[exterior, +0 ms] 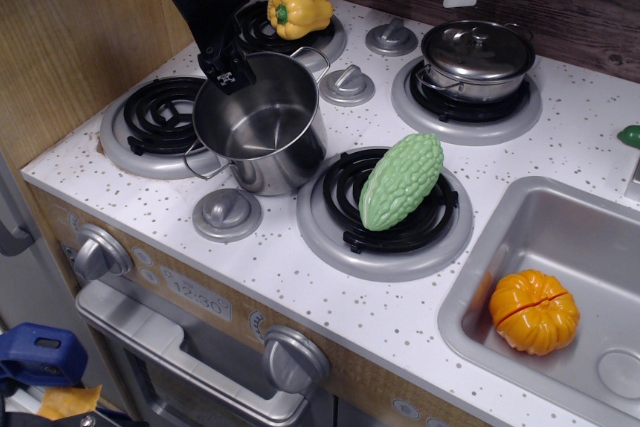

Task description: Put pot on stove which is near stove

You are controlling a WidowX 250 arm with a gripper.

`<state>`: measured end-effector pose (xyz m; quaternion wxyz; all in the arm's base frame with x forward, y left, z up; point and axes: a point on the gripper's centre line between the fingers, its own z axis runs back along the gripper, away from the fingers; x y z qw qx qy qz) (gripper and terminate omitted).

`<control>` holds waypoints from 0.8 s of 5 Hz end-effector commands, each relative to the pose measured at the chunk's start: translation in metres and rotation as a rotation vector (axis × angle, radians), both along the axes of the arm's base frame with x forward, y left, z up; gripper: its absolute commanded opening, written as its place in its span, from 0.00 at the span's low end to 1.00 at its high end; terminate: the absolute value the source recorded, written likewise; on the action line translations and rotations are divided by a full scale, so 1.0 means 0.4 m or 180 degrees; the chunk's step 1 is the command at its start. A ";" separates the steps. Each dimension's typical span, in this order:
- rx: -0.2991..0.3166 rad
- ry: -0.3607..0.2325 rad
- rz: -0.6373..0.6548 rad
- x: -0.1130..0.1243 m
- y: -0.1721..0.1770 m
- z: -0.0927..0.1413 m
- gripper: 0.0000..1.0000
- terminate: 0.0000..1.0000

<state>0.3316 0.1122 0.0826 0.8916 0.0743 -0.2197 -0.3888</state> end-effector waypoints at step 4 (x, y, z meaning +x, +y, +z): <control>-0.0213 -0.0193 0.0106 0.002 0.005 -0.035 0.00 0.00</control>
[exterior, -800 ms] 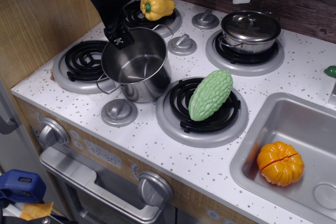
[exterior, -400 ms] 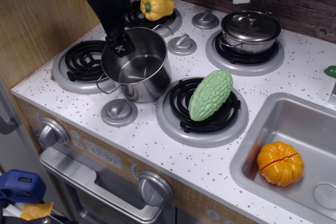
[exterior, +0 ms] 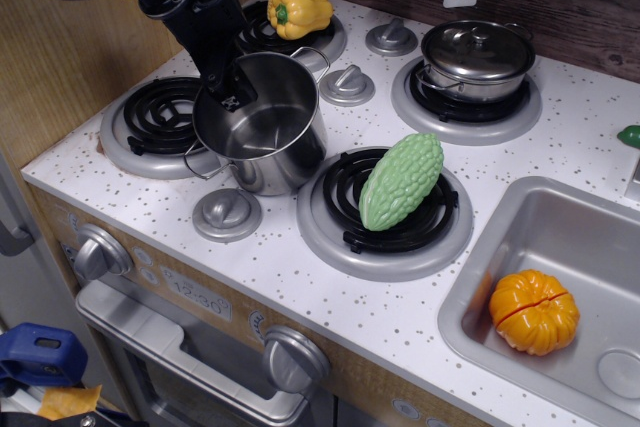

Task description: Put pot on stove which is near stove

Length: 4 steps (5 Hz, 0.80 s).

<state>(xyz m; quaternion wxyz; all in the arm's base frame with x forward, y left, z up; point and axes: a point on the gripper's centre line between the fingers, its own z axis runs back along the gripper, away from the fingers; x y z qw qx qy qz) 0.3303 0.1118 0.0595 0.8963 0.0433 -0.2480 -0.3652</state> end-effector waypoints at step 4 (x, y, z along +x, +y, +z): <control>0.0596 0.0022 -0.0312 0.027 0.066 0.121 0.00 0.00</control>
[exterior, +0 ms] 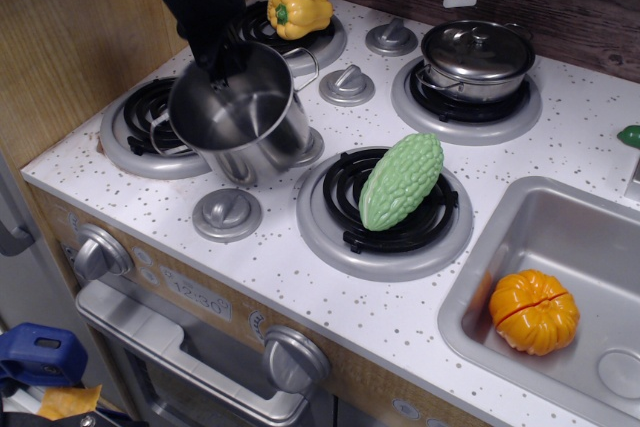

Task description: Put pot on stove which is near stove

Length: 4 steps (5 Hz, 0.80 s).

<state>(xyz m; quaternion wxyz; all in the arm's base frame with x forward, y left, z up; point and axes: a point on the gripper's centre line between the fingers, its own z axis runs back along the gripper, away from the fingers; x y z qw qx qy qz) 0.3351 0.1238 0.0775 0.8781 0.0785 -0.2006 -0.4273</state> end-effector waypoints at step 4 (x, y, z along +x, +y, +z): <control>0.1026 -0.0152 -0.0422 0.005 0.127 0.103 0.00 0.00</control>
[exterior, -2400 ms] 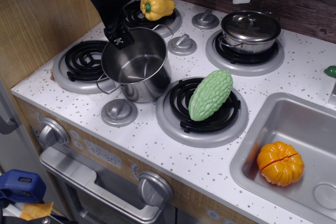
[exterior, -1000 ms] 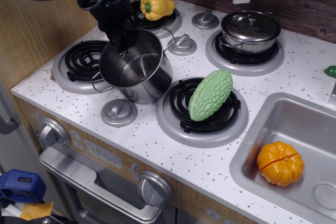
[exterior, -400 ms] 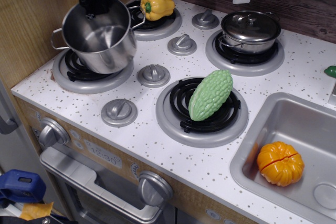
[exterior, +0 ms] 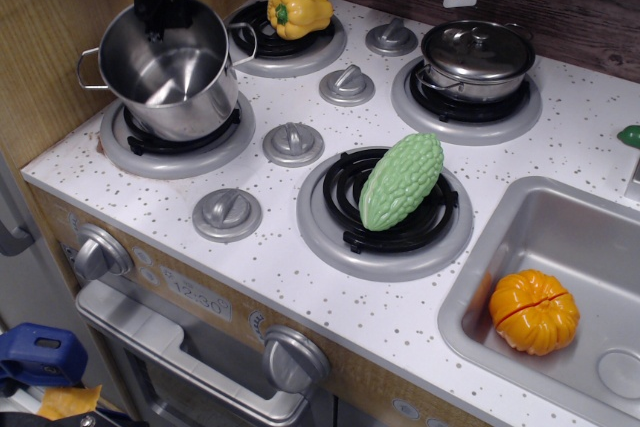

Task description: Put pot on stove which is near stove

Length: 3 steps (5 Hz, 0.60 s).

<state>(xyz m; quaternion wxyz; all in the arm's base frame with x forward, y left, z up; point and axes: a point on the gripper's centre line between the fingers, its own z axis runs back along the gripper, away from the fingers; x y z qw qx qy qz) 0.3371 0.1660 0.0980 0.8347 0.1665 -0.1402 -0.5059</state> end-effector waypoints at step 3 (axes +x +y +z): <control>0.0424 -0.0345 -0.0220 0.011 0.038 0.034 0.00 0.00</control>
